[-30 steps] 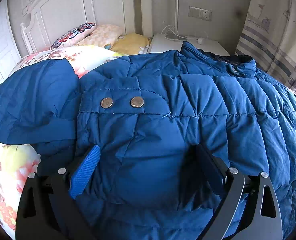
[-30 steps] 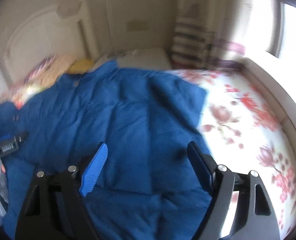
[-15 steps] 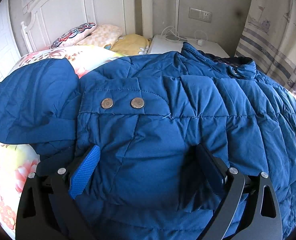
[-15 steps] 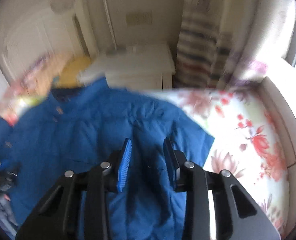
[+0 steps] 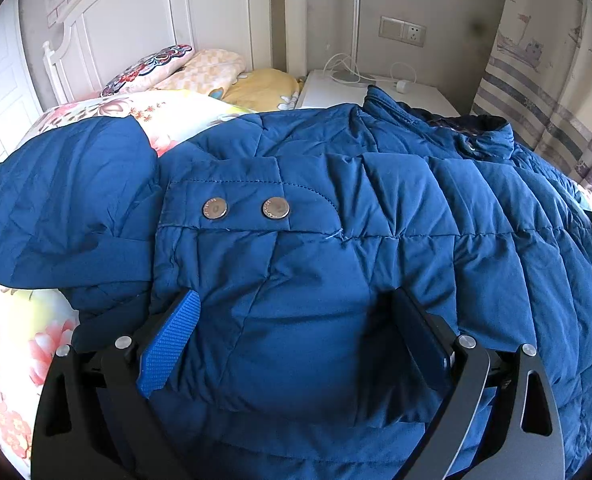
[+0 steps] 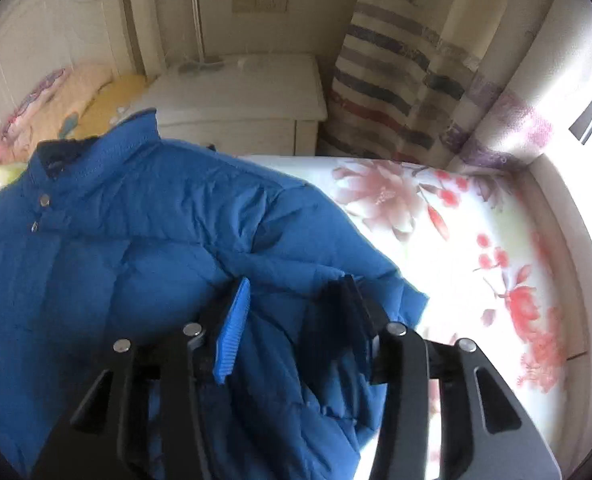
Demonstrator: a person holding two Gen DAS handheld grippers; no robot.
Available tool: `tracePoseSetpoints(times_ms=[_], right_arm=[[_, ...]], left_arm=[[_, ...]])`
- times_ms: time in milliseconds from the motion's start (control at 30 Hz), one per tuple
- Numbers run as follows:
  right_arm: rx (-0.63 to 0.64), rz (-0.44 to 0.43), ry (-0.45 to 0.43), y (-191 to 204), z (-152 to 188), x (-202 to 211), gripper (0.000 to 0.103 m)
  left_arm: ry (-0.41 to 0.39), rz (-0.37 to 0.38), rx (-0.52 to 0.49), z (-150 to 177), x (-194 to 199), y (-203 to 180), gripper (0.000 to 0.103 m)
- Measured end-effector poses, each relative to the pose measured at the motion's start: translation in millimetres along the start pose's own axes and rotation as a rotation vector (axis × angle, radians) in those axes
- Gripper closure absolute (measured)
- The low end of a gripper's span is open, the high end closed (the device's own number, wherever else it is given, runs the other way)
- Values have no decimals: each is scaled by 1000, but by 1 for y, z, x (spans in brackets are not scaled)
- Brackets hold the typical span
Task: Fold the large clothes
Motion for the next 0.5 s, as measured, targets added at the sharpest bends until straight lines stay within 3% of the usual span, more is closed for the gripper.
tracePoseSetpoints(times_ms=[67, 133, 167, 233, 333, 367, 500], right_arm=[[-14, 41, 21, 0, -3, 7, 55], [19, 114, -43, 14, -2, 31, 54], [36, 65, -110, 28, 2, 51, 51], [104, -27, -151, 63, 15, 70, 35], [248, -89, -51, 106, 41, 55, 33], [289, -72, 8, 116, 54, 40, 32], [153, -25, -14, 104, 60, 50, 30]], left_arm=[[0, -2, -1, 0, 0, 0, 11], [2, -6, -3, 0, -1, 0, 11], [2, -9, -4, 0, -1, -1, 11], [2, -8, -4, 0, -1, -1, 11], [-1, -2, 0, 0, 0, 0, 11], [-2, 0, 2, 0, 0, 0, 11], [-4, 6, 5, 0, 0, 1, 11]])
Point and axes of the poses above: each gripper's, at about its wrist camera, not at the fingertips, and x roughly against the way its jaws point, y to its left, z to its underside, the point moved 4 cm from there along -x, roughly the way its jaws point, and after that the axes turned 2 degrees about -x, right-handed, at the moved point
